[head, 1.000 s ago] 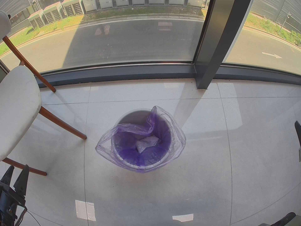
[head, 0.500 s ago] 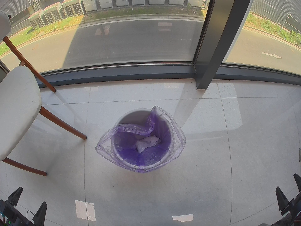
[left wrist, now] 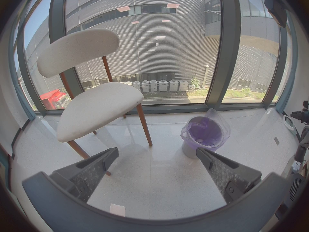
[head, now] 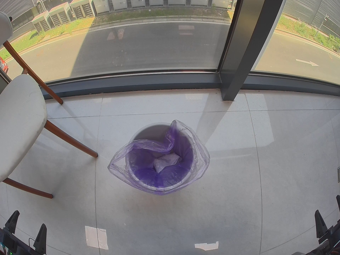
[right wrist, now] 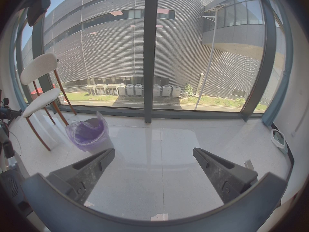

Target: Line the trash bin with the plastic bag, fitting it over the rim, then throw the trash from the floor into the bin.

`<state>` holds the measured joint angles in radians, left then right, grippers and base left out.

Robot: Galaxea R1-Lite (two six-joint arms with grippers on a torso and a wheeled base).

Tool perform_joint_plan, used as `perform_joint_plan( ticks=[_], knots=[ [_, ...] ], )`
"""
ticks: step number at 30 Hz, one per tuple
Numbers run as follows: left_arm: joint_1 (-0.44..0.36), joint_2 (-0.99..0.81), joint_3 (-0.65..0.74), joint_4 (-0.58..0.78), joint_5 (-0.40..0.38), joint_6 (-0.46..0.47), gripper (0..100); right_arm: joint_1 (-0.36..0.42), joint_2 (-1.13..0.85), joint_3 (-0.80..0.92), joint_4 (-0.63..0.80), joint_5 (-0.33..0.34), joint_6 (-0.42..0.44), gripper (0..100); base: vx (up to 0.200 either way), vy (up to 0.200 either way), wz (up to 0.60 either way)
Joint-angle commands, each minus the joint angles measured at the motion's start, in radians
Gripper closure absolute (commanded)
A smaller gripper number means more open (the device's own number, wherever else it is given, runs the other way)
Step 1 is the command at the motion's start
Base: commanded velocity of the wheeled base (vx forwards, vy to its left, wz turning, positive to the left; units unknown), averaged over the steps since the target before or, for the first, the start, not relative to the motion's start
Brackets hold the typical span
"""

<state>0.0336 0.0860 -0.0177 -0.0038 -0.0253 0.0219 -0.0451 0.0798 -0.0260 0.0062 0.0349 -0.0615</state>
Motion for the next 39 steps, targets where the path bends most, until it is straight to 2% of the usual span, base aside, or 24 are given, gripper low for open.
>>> perform_joint_plan(
  ticks=[1,3,6,7,14,16,18,28,29,39],
  knots=[
    [-0.046,-0.061,0.018,0.001,-0.008,0.023,0,0.048,-0.049,0.011,-0.002,0.054,-0.034,0,0.000,0.000,0.00],
    [-0.035,-0.072,0.018,0.001,-0.015,0.030,0,0.041,-0.068,0.020,-0.009,0.042,-0.017,0,0.000,0.000,0.00],
    [-0.034,-0.084,0.018,-0.002,-0.018,0.043,0,0.044,-0.075,0.024,-0.005,-0.050,0.081,0,0.000,0.000,0.00],
    [-0.034,-0.083,0.018,-0.004,-0.018,0.043,0,0.044,-0.075,0.024,-0.005,-0.058,0.084,0,0.000,0.000,0.00],
    [-0.034,-0.084,0.018,-0.005,-0.008,0.038,0,0.044,-0.077,0.023,-0.005,-0.043,0.086,0,0.000,0.000,0.00],
    [-0.032,-0.083,0.018,-0.004,0.036,-0.034,0,0.044,-0.075,0.024,-0.003,-0.041,0.072,0,0.000,0.000,0.00],
    [-0.032,-0.083,0.018,-0.005,0.045,-0.042,0,0.044,-0.074,0.021,-0.002,-0.033,0.054,0,0.000,0.000,0.00],
    [-0.034,-0.086,0.018,-0.004,0.033,-0.004,0,0.045,-0.075,0.023,-0.003,-0.016,0.043,0,0.000,0.000,0.00],
    [-0.034,-0.086,0.018,-0.004,0.024,0.021,0,0.045,-0.075,0.024,-0.003,-0.018,0.042,0,0.000,0.000,0.00],
    [-0.032,-0.086,0.018,-0.004,0.021,0.007,0,0.045,-0.075,0.023,-0.005,-0.020,0.042,0,0.000,0.000,0.00]
  ],
)
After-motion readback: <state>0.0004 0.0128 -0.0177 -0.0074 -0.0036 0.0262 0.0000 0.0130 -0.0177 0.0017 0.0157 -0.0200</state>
